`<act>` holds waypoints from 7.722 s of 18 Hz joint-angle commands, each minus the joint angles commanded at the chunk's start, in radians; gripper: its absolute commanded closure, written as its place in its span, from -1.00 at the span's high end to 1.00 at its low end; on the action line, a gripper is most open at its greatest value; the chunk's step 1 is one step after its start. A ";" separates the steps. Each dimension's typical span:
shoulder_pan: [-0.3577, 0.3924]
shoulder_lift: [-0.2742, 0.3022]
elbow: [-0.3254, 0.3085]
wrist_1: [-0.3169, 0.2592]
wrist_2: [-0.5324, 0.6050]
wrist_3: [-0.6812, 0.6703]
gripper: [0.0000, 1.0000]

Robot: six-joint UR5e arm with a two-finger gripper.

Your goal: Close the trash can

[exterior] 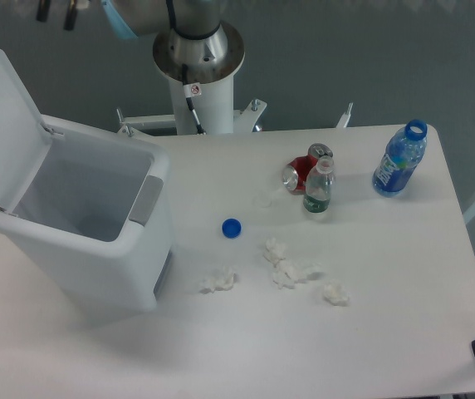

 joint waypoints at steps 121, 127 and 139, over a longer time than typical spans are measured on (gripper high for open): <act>-0.057 -0.218 0.041 0.023 0.109 0.118 -0.72; -0.054 -0.233 0.044 0.025 0.143 0.149 -0.71; -0.011 -0.245 0.032 0.025 0.207 0.195 -0.71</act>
